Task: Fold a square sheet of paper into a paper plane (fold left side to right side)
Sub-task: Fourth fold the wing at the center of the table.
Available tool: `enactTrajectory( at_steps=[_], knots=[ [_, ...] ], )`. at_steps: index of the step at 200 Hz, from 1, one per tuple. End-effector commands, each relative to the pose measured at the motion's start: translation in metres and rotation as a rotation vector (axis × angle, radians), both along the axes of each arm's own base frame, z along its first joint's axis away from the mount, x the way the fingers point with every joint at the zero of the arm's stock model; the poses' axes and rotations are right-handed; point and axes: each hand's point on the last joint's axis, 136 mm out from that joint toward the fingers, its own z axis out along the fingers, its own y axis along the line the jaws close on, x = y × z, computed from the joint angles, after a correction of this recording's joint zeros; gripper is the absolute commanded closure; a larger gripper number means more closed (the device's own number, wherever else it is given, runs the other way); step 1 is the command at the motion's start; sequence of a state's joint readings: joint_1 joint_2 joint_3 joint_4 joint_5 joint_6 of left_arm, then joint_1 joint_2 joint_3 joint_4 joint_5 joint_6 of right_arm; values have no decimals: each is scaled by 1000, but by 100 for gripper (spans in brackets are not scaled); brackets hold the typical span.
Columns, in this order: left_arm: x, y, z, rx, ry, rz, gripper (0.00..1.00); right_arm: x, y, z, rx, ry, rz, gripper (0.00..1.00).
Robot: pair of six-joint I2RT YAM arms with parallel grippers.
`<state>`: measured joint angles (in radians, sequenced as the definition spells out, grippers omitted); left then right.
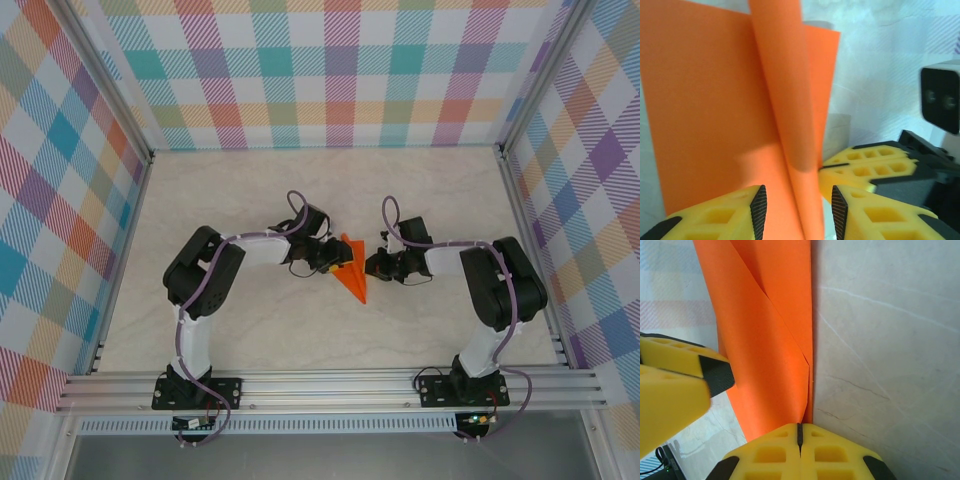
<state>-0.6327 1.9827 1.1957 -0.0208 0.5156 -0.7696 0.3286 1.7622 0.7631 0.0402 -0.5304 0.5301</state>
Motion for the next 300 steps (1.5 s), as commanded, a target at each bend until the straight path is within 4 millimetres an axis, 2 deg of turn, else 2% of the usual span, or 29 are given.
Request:
enactTrajectory(
  at_steps=[1, 22, 39, 66, 105, 164, 259, 282, 300],
  knots=[
    [2, -11, 50, -85, -85, -34, 59, -9, -10, -21, -68, 61, 6, 97],
    [-1, -22, 59, -125, -88, -62, 65, -9, -10, -22, -68, 64, 4, 97],
    [-4, -34, 58, -133, -79, -93, 69, -9, -10, -21, -72, 62, 4, 97],
    [0, -46, 43, -122, -55, -107, 70, -10, -10, -22, -75, 65, 6, 97],
    [8, -47, 25, -74, -36, -91, 71, -10, -11, -22, -78, 64, 7, 97],
    [8, -33, -6, 34, -12, -69, 71, -10, -11, -22, -88, 65, 12, 97],
    [1, -16, -35, 119, 23, -56, 71, -11, -10, -23, -102, 65, 23, 96],
    [-1, -14, -42, 133, 32, -51, 72, -7, -7, -18, -78, 52, 25, 95],
    [-3, -10, -47, 146, 40, -45, 72, 1, -3, -1, -54, 16, 26, 92]
  ],
)
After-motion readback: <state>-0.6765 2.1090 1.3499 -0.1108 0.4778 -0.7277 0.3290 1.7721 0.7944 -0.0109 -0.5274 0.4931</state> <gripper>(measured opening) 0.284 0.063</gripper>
